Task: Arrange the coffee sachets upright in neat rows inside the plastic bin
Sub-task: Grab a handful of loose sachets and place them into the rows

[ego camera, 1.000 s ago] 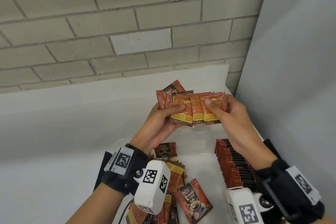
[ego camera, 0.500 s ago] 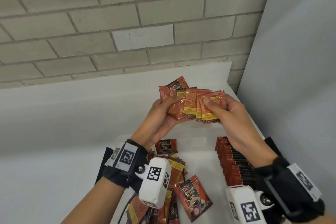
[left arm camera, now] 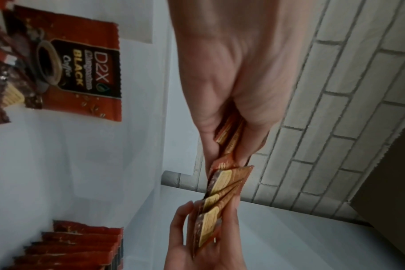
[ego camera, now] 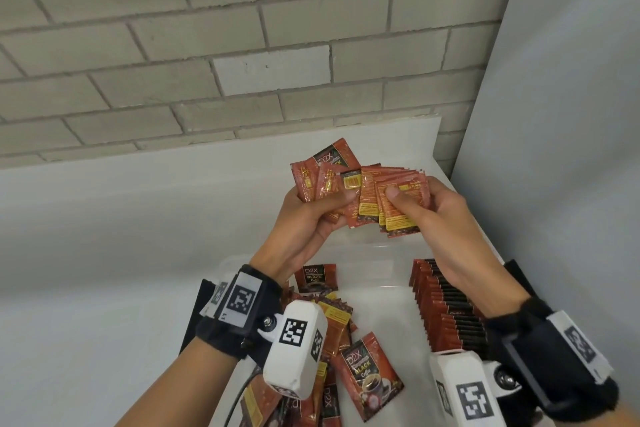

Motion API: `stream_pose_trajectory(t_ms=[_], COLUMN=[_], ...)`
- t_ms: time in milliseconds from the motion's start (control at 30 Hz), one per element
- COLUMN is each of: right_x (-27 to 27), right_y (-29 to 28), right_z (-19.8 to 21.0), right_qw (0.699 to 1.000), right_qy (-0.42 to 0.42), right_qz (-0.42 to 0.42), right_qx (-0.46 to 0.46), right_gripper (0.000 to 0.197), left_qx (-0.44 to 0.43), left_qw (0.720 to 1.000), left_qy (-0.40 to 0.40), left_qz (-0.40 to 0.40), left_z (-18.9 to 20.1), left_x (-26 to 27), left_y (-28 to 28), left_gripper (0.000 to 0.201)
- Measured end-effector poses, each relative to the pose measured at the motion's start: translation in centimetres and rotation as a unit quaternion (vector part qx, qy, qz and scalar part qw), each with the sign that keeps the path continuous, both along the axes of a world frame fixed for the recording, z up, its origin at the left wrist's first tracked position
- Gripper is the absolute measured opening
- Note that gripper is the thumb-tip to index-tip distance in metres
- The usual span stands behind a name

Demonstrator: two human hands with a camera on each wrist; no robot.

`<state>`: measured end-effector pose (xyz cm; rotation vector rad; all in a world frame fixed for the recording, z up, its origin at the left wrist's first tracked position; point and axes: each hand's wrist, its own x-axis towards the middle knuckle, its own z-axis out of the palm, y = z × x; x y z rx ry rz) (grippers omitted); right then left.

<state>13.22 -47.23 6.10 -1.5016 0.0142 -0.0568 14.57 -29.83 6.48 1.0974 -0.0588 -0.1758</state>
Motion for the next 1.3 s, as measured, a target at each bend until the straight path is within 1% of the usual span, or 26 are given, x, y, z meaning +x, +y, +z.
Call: stream_pose_trajectory(t_ms=[167,267,367,467,567,633,700,800,933,1133,1200,1300], right_x=[-0.12,-0.07,-0.06,-0.20,-0.31,-0.31,-0.29,-0.27,-0.11,-0.14,-0.14,-0.31], right_y=[0.32,0.22,0.03,0.14,0.33,0.39,0.39,0.24,-0.08,-0.10,-0.08,0.23], right_z=[-0.05,-0.06,0.07,0.17,0.10,0.01,-0.03,0.09,0.30,0.35,0.37,0.35], right_qw=[0.999,1.000,1.000,0.999,0.998,0.998,0.998,0.999,0.999,0.996,0.996,0.995], right_qy=[0.006,-0.003,-0.023,-0.026,-0.009,-0.002,-0.001,-0.008,-0.006,0.015,0.020,0.035], right_qz=[0.030,0.014,-0.005,0.021,0.056,0.064,0.060,0.038,0.002,-0.011,0.003,0.053], right_qx=[0.012,0.008,-0.003,-0.008,-0.023,-0.025,-0.024,-0.012,0.041,0.087,0.085,0.072], right_gripper=[0.025,0.023,0.028,0.027,0.029,0.030,0.030,0.027,0.024,0.023,0.022,0.025], left_qx=[0.005,-0.005,0.025,0.054,0.054,0.050,0.043,0.036,0.016,0.033,0.045,0.064], left_qw=[1.000,0.999,0.999,0.998,0.998,0.999,0.999,0.998,0.999,0.999,0.999,0.998], left_qy=[0.012,0.032,0.035,0.023,0.020,0.020,0.030,0.040,0.038,0.024,0.011,-0.006], left_qz=[0.010,0.013,0.018,0.011,0.009,0.006,0.010,0.016,0.016,0.010,0.003,-0.021], left_z=[0.22,0.28,0.22,0.09,0.12,0.13,0.11,0.14,0.25,0.30,0.33,0.44], left_x=[-0.10,-0.06,-0.09,-0.19,-0.28,-0.34,-0.34,-0.24,-0.13,-0.18,-0.33,-0.63], left_y=[0.08,0.13,0.18,0.07,0.02,-0.01,-0.08,-0.06,0.11,0.17,0.04,-0.17], left_gripper=[0.028,0.026,0.016,0.021,0.031,0.031,0.028,0.031,0.031,0.032,0.032,0.033])
